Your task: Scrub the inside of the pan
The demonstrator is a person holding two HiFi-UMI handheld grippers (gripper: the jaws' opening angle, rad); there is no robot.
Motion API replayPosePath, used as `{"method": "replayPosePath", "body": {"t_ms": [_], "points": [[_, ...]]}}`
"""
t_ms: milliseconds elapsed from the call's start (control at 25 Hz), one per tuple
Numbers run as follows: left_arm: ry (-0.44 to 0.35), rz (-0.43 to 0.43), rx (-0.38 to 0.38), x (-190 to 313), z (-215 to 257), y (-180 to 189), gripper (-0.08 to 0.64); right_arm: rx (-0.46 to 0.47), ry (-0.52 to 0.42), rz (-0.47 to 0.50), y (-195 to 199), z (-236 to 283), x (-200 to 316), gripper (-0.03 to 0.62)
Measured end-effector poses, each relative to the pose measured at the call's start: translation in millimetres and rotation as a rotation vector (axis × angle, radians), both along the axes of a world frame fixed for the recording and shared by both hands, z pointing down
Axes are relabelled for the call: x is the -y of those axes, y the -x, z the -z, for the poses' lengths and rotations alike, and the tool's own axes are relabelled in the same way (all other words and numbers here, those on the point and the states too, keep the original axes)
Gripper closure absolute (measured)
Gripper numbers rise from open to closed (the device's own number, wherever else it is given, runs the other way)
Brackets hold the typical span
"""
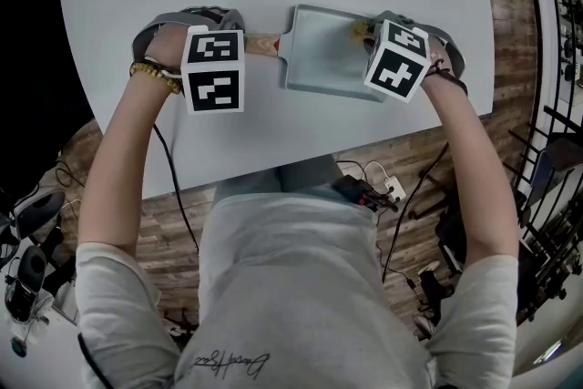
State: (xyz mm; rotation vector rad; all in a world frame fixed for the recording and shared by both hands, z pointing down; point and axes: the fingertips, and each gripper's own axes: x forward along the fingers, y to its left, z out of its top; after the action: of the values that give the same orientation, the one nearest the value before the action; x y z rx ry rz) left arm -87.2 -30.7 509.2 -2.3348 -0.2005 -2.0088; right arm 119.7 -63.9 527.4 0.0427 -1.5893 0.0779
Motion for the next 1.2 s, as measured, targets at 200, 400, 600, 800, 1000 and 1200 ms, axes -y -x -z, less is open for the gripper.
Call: {"method": "replayPosePath", "body": {"t_ms": [200, 400, 600, 800, 1000, 1200], "points": [[-0.003, 0.053, -0.003, 1.1, 0.7, 1.2, 0.423, 0.000, -0.013, -0.001, 0.7, 1.2, -1.5, 0.517], [-0.013, 0.072, 0.004, 2.3, 0.6, 1.8, 0.425, -0.009, 0.003, -0.015, -0.2, 2.2, -12.1, 0.517], [-0.012, 0.063, 0.005, 6.3, 3.6, -0.9, 0.424, -0.007, 0.045, -0.008, -3.2, 5.8, -32.0, 0.517], [-0.008, 0.067, 0.007, 5.4, -0.3, 1.5, 0.423, -0.001, 0.108, 0.004, 1.4, 3.7, -59.9, 0.518], [-0.009, 0.069, 0.010, 8.2, -3.4, 2.8, 0.423, 0.015, 0.173, -0.002, 5.3, 2.3, -86.6, 0.518], [-0.012, 0.072, 0.015, 9.4, -6.2, 5.5, 0.423, 0.027, 0.228, -0.002, 9.4, 1.1, -104.1, 0.518]]}}
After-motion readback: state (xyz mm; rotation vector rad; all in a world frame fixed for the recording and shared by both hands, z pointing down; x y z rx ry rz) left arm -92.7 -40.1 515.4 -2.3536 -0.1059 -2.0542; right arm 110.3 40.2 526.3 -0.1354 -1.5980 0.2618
